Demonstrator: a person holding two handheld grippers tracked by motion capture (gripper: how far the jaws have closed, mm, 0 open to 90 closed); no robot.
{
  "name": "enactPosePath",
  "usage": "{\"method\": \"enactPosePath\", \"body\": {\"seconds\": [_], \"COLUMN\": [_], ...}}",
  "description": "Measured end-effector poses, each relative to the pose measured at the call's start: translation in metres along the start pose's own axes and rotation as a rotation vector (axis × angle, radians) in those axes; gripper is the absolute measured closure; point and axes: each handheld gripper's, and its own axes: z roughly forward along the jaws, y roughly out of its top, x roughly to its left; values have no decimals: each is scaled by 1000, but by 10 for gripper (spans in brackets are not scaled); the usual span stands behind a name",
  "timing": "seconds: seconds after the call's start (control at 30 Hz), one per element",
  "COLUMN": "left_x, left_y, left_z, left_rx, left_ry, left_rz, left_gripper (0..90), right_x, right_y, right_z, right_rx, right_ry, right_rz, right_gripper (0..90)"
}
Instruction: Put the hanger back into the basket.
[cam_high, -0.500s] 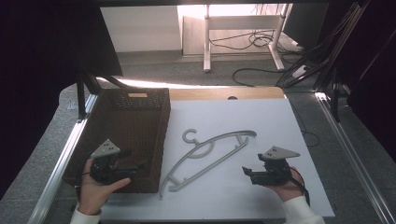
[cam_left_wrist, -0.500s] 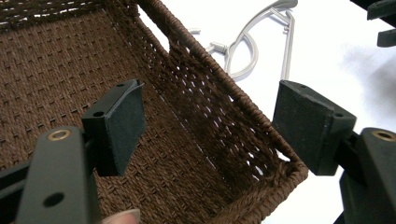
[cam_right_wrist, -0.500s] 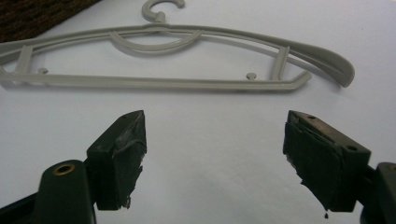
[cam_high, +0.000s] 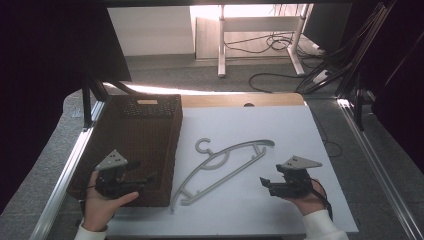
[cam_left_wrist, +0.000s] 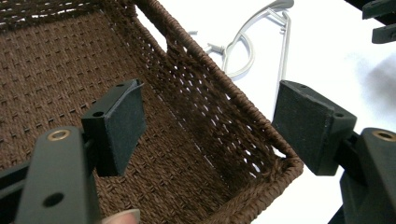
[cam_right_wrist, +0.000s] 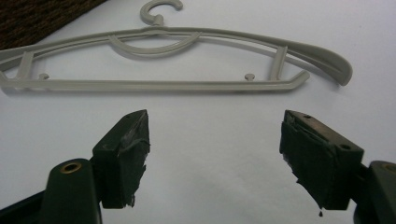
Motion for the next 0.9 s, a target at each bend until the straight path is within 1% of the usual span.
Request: {"method": "enactPosePath", "body": {"seconds": [0.1, 0.17, 0.23, 0.27, 0.33, 0.37, 0.4, 0.43, 0.5, 0.53, 0.57, 0.6, 0.63, 0.7, 0.8, 0.83, 0.87, 0.9], "left_x": [0, 2, 2, 2, 2, 2, 2, 2, 1, 1, 1, 1, 0, 0, 2, 2, 3, 3], "left_y": [1, 1, 1, 1, 3, 3, 3, 4, 4, 4, 4, 4, 4, 4, 3, 3, 3, 2], "left_z": [-2, 0, 3, 4, 4, 4, 4, 4, 4, 4, 4, 4, 4, 4, 4, 4, 4, 3], "left_rx": [-10, -6, -2, -1, -3, -8, -8, -8, -8, -7, -5, -5, -4, -1, 2, 2, 1, 0], "left_ry": [-3, -6, -12, -15, -19, -23, -23, -23, -23, -23, -24, -24, -24, -21, -17, -17, -16, -14], "left_rz": [2, -1, 3, 5, 8, 8, 8, 9, 9, 10, 12, 12, 12, 13, 9, 9, 7, 6], "left_gripper": [247, 247, 247, 247, 247, 247, 247, 247, 247, 247, 246, 245, 245, 243, 242, 241, 241, 241], "right_x": [2, 2, 2, 5, 7, 12, 12, 16, 18, 20, 23, 23, 26, 29, 35, 35, 39, 39], "right_y": [2, 3, 6, 10, 12, 20, 20, 28, 31, 36, 44, 44, 51, 55, 62, 62, 65, 65], "right_z": [0, 1, 4, 9, 11, 17, 17, 22, 24, 28, 35, 35, 44, 53, 71, 71, 83, 83], "right_rx": [25, 28, 35, 51, 56, 67, 67, 78, 82, 93, 104, 104, 120, 141, 180, 180, 209, 209], "right_ry": [-4, -1, 8, 16, 20, 36, 36, 49, 55, 62, 80, 80, 97, 113, 134, 134, 148, 148], "right_rz": [-3, -4, 10, 6, 4, -10, -10, -24, -28, -32, -47, -47, -60, -67, -82, -82, -93, -93], "right_gripper": [286, 294, 315, 337, 346, 375, 375, 401, 415, 429, 446, 446, 462, 482, 517, 517, 562, 562]}}
